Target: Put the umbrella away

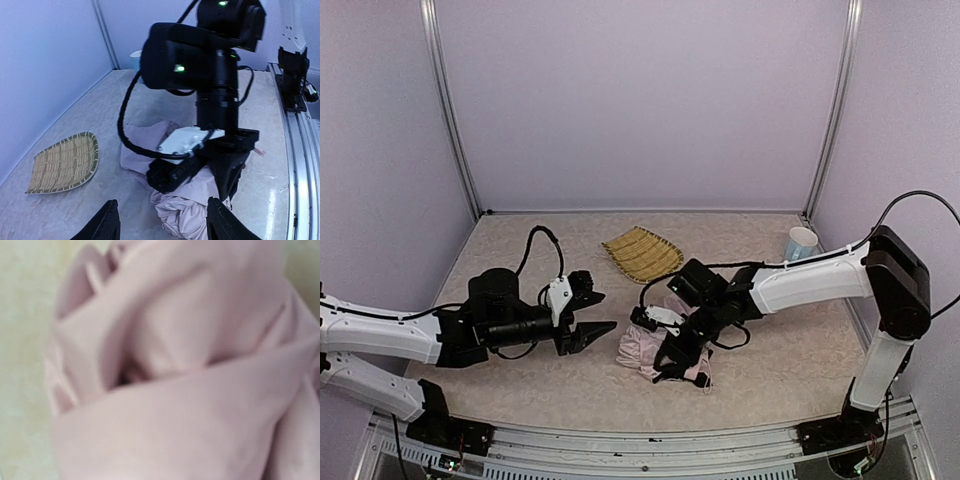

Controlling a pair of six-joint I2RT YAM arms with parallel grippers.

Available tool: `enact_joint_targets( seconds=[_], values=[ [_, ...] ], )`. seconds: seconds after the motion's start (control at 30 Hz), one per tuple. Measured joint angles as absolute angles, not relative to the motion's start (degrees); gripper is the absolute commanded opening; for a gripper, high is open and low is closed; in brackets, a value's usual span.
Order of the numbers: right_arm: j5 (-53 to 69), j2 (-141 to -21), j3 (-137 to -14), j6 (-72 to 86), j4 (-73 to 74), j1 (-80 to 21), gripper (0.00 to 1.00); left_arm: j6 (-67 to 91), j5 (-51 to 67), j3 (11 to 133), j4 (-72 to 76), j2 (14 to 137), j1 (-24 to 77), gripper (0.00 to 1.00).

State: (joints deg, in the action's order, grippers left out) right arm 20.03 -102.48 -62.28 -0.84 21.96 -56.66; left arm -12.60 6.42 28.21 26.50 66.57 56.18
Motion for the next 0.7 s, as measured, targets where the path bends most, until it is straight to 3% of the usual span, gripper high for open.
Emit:
enact_joint_targets(
  seconds=[0.27, 0.7],
  values=[
    [35.9, -105.38, -60.86, -2.48, 18.96, -51.11, 0.01, -26.35, 9.37, 29.36, 23.4, 74.78, 63.88, 0.76],
    [48.82, -112.57, -66.28, -9.91, 25.47, -47.79, 0.11, -46.68, 2.63, 37.6, 22.63, 92.16, 65.08, 0.81]
  ],
)
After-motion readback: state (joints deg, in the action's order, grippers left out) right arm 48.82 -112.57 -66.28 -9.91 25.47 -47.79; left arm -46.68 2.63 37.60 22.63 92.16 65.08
